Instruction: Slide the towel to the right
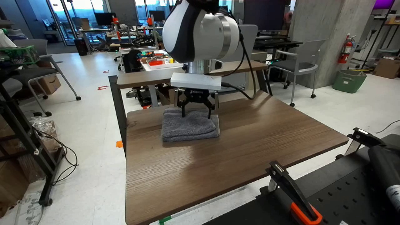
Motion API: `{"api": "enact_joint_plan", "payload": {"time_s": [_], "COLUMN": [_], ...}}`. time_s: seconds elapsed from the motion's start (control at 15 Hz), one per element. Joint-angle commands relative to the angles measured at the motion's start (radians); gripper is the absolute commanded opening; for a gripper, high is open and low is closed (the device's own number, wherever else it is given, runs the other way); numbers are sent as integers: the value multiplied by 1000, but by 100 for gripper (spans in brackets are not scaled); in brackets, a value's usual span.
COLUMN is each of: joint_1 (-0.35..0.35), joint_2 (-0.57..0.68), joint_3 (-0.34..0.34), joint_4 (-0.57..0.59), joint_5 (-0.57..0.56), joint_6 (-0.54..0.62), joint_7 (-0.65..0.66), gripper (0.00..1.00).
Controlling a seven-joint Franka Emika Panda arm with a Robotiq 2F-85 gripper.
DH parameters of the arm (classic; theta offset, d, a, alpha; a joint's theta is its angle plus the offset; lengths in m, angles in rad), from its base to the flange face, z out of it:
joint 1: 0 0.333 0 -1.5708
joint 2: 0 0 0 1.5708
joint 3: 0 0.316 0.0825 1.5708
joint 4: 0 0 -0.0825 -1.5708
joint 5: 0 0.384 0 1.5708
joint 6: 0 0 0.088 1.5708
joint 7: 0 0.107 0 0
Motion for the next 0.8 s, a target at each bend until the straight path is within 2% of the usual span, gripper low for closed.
{"api": "enact_joint_plan", "payload": {"time_s": [0.0, 0.47, 0.73], "joint_1": [4, -34, -84], "joint_2": [27, 21, 5], "joint_3": [-13, -32, -33], "joint_4": [48, 21, -18], "joint_5": [31, 49, 84], "joint_6": [-57, -104, -108], "joint_7": [-8, -6, -18], "gripper": [100, 100, 100]}}
